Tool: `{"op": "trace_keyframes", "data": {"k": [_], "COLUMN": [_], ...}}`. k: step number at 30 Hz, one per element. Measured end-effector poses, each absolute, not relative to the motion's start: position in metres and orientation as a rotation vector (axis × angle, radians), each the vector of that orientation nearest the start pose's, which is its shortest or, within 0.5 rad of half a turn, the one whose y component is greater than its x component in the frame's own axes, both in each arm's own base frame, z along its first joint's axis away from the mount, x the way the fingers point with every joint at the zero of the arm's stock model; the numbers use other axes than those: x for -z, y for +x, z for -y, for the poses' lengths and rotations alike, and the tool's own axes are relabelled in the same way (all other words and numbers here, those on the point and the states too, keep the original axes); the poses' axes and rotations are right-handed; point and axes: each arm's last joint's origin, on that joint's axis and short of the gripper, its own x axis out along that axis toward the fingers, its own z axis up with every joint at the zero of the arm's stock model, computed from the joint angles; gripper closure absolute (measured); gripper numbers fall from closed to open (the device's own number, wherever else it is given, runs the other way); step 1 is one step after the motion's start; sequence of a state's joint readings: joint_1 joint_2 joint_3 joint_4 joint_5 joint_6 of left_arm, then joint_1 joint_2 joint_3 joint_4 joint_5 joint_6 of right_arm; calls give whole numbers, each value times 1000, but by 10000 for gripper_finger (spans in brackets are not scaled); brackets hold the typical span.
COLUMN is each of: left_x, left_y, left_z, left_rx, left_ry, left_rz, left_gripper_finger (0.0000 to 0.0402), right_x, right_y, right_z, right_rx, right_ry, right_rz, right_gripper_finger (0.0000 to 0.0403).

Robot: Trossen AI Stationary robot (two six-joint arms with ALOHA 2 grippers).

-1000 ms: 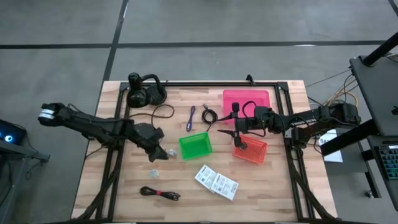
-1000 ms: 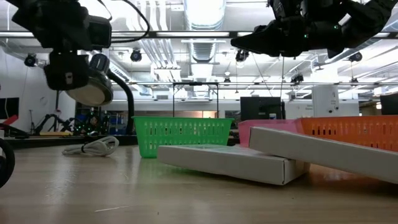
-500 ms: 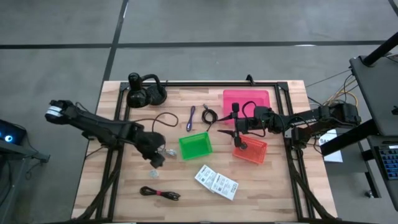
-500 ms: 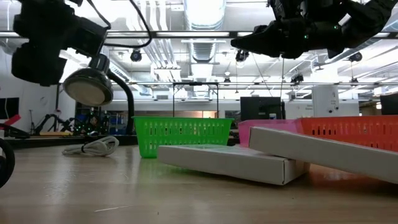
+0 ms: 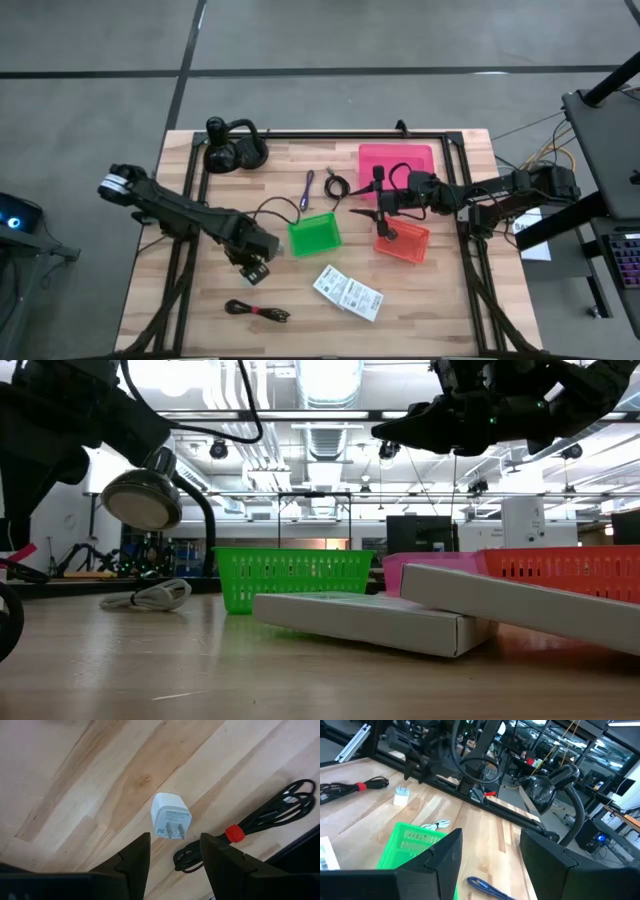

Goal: Pick and place items into bin
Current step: Put the white charger adapter into the orange bin

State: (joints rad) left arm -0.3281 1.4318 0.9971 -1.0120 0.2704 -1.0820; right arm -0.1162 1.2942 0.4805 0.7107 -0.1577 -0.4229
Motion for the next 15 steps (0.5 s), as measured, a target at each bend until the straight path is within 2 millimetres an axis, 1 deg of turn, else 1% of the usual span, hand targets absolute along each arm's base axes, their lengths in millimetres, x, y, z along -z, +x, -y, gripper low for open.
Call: {"op": "trace_keyframes", "data": {"k": [7, 11, 15], "left_x": [-221, -217, -212], "left_y": [237, 237, 237], "left_z": [103, 109, 115], "left_rx": [-340, -385, -418], "left_ry": [-711, -640, -633], "left_rz": [-1556, -1566, -1588], "left_gripper_finger": [244, 244, 244], "right_x": [-210, -210, -210], "right_y": [254, 254, 254], "right_z": [25, 25, 25], "right_rx": [-63, -64, -64], "right_ry": [-414, -415, -415], "right_rz": [-93, -95, -95], "right_gripper_finger": [216, 216, 216]}}
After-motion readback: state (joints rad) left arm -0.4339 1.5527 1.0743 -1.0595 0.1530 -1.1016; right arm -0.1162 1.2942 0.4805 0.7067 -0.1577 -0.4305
